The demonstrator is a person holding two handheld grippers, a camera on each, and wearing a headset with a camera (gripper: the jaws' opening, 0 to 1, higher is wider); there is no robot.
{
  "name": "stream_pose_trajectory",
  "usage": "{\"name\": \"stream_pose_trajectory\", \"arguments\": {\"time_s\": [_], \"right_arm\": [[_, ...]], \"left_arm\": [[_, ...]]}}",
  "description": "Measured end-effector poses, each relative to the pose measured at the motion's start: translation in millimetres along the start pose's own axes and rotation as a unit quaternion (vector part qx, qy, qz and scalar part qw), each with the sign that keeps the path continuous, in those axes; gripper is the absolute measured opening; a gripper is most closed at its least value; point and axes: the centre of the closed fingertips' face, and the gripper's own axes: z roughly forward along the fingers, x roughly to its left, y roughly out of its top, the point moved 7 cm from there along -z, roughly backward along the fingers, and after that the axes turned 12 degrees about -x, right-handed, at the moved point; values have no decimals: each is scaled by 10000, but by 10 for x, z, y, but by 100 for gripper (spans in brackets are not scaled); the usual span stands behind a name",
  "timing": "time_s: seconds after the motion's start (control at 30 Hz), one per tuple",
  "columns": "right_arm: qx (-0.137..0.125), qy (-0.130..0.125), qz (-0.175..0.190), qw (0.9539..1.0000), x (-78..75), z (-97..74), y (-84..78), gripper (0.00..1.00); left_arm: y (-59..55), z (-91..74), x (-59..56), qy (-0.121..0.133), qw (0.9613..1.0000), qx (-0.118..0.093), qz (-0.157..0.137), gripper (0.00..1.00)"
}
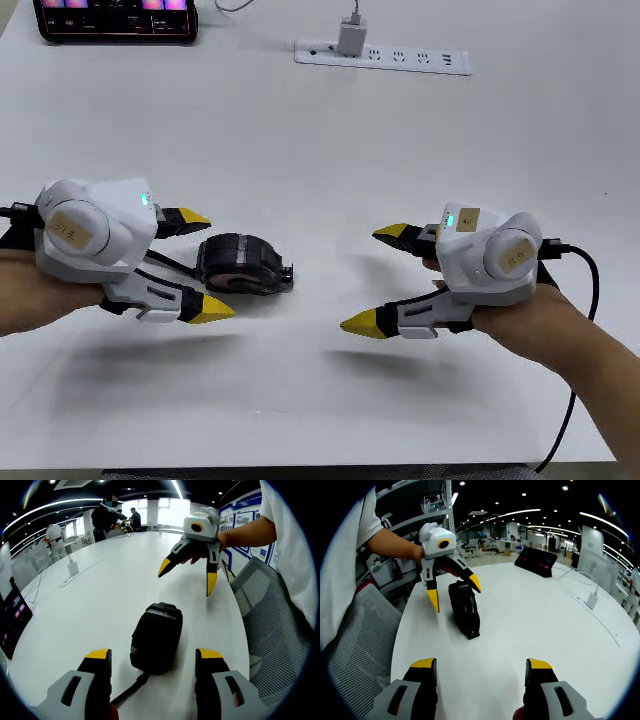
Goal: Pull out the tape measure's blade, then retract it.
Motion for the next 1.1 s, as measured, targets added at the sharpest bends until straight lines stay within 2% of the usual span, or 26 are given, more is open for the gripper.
{"name": "stream_pose_trajectory", "arguments": {"time_s": [0.13, 0.43, 0.67, 0.9, 1.1], "right_arm": [[-16, 46, -7, 10000, 5, 46, 11, 65], [-54, 170, -44, 9998, 20, 191, 40, 63], [-86, 245, -45, 9997, 24, 293, 66, 62], [-78, 371, -69, 9993, 27, 409, 71, 60], [-72, 444, -68, 9990, 23, 473, 60, 58]], "left_arm": [[-4, 19, 4, -2, 10000, 4, 0, 63], [-17, 57, 7, -14, 10000, 22, 17, 59], [-3, 86, 9, -38, 10000, 18, 41, 52], [-4, 125, 13, -92, 9999, 25, 130, 41], [-7, 142, 16, -104, 9998, 13, 140, 37]]}}
